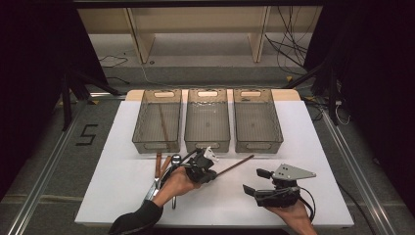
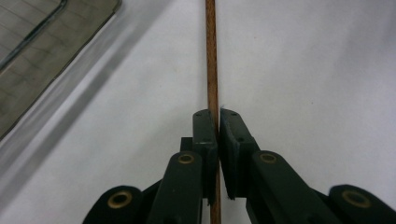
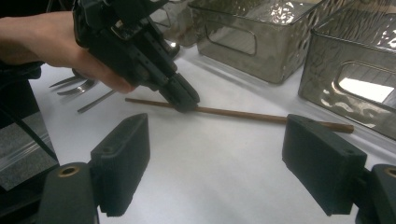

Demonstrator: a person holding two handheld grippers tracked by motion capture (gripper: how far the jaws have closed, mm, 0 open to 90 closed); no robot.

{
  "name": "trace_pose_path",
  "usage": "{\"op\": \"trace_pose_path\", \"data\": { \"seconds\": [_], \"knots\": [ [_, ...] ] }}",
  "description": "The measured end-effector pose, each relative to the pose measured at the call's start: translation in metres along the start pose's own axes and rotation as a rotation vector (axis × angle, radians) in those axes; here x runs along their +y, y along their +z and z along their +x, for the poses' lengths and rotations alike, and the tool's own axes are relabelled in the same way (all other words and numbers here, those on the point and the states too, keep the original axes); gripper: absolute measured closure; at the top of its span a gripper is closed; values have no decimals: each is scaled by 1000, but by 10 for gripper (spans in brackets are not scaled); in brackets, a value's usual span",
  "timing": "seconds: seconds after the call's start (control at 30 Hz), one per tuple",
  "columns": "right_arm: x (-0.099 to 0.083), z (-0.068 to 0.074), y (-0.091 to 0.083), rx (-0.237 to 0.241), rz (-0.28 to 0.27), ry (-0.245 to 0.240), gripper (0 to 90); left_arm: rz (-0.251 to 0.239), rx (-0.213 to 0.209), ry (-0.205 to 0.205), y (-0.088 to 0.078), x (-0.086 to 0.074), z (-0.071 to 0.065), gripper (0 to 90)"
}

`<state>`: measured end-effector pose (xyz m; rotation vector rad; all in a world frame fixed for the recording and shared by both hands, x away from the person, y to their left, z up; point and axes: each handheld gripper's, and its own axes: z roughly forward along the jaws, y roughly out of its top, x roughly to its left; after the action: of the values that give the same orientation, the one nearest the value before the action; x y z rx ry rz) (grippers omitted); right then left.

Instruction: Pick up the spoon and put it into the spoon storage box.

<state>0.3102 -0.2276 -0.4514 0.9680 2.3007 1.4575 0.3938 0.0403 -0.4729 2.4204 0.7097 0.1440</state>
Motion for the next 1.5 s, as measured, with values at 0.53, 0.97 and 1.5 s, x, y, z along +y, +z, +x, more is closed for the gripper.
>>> {"op": "trace_pose_path", "data": {
  "seconds": [0.53, 0.97, 1.5],
  "knots": [
    [7, 25, 30, -24, 38, -196, 228, 47, -44, 12, -25, 0, 6, 851],
    [10, 42, 75, -143, 130, -509, 260, 75, -53, 10, -33, 1, 6, 851],
    [-2, 50, 109, -307, 198, -790, 416, 86, -52, 19, -39, 4, 3, 851]
  ]
}}
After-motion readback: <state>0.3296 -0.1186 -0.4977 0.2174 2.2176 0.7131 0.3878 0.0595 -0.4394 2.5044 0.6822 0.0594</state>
